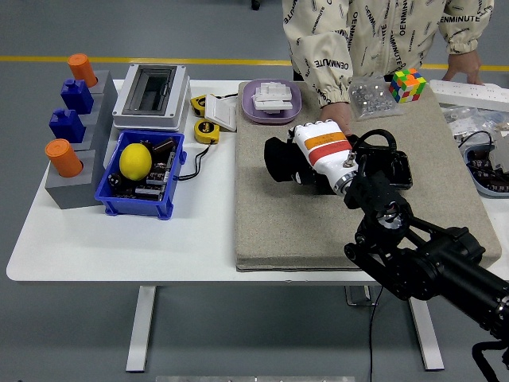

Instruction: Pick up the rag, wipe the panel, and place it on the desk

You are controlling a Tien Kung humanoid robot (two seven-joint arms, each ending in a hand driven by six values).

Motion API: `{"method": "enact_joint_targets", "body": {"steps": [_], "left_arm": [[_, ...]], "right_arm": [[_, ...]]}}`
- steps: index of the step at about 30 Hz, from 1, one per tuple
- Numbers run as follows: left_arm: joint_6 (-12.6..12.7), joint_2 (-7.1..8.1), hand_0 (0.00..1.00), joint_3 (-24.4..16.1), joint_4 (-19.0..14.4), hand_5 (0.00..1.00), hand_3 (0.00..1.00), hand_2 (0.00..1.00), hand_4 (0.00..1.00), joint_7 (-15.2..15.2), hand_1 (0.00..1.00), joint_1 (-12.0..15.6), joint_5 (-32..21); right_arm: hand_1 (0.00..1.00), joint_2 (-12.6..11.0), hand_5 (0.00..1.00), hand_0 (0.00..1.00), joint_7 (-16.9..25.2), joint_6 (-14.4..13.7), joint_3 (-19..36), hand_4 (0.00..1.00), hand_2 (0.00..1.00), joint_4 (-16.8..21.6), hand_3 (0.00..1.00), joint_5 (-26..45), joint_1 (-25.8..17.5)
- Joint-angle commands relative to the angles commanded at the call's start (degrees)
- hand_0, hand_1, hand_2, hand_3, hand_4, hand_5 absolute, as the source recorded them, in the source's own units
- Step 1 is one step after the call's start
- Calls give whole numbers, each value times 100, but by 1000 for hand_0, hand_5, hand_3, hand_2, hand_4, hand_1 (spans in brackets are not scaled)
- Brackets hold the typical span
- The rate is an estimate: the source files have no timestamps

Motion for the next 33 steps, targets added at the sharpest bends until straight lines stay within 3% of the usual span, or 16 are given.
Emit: {"method": "enact_joint_targets", "body": {"steps": [8, 21, 33], "left_arm": [[1, 5, 604, -15, 7, 445, 561, 658, 627, 2, 642, 6, 13], [2, 2, 604, -14, 3, 445, 561, 657, 628, 1, 642, 14, 17], [1, -4, 604, -12, 3, 445, 561, 657, 627, 2, 642, 44, 20]], "right_arm": [[355, 0, 2, 269, 2, 9, -274, 944, 408, 54, 415, 29, 47], [356, -1, 2, 270, 0, 21, -175, 945, 409, -45, 415, 16, -14], [357, -240, 2, 270, 8, 30, 11, 944, 409, 3, 415, 3, -133]]}}
